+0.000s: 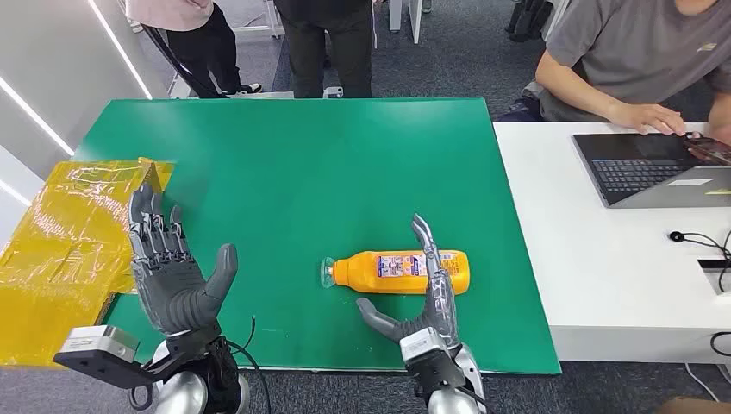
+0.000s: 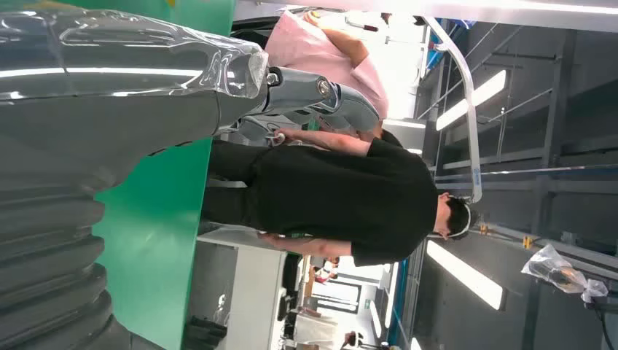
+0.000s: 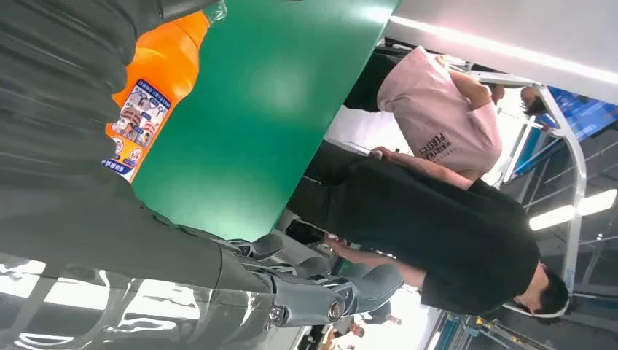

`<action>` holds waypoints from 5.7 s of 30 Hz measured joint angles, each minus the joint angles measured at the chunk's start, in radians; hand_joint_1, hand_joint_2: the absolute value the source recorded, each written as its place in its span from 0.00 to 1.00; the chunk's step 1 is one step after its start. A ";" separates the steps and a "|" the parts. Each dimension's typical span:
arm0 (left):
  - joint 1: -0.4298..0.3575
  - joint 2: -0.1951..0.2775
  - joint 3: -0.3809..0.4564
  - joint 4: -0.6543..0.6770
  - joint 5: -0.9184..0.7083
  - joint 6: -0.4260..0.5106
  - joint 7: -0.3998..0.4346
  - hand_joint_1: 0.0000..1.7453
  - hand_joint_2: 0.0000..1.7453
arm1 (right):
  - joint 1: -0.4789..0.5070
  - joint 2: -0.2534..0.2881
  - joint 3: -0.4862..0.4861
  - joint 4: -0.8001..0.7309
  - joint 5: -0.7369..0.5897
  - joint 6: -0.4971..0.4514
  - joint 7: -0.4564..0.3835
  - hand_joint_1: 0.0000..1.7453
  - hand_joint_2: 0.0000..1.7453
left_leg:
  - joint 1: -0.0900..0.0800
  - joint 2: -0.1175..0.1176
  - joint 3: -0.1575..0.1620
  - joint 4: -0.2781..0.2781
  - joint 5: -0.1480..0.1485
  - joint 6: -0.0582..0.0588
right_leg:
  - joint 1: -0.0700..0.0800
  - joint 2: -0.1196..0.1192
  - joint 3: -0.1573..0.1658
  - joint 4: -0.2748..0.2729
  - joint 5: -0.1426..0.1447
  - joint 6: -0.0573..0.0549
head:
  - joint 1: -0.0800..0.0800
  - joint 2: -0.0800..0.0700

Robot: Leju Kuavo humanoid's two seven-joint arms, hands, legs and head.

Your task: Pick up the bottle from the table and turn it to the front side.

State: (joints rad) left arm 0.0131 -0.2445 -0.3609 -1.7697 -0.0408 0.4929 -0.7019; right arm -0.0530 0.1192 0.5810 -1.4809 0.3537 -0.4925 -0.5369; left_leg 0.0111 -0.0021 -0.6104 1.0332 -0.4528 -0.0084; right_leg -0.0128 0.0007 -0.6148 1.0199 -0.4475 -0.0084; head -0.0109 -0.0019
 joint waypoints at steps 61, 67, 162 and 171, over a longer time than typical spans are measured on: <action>-0.069 -0.012 0.000 0.098 0.054 -0.133 0.000 0.00 1.00 | -0.850 -0.165 0.245 0.985 0.442 0.894 0.327 0.00 1.00 | 0.000 0.001 0.001 0.001 0.002 0.000 | 0.000 0.001 0.000 0.001 0.002 0.000 | 0.000 0.000; -0.070 -0.012 0.000 0.102 0.057 -0.124 0.000 0.00 1.00 | -0.870 -0.158 0.262 1.032 0.436 0.932 0.323 0.00 1.00 | 0.000 0.001 0.001 0.001 0.002 0.000 | 0.000 0.001 0.001 0.001 0.002 0.000 | 0.000 0.000; -0.143 -0.036 0.068 0.327 0.156 -0.512 0.000 0.00 1.00 | -0.317 -0.007 0.032 0.483 0.303 0.500 0.165 0.93 1.00 | 0.000 0.001 0.001 0.000 0.001 0.000 | 0.000 0.001 0.000 0.001 0.000 -0.001 | 0.000 0.000; -0.145 -0.039 0.094 0.326 0.151 -0.500 0.000 1.00 1.00 | -0.330 -0.005 0.043 0.509 0.293 0.485 0.154 1.00 1.00 | 0.000 0.001 0.001 0.000 0.001 0.000 | 0.000 0.001 0.000 0.001 0.000 -0.001 | 0.000 0.000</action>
State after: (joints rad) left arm -0.1321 -0.2840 -0.2672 -1.4440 0.1106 -0.0072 -0.7019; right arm -0.3827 0.1146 0.6240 -0.9717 0.6469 -0.0078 -0.3834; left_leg 0.0112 -0.0011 -0.6097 1.0333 -0.4521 -0.0089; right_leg -0.0125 0.0020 -0.6150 1.0210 -0.4472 -0.0094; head -0.0111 -0.0019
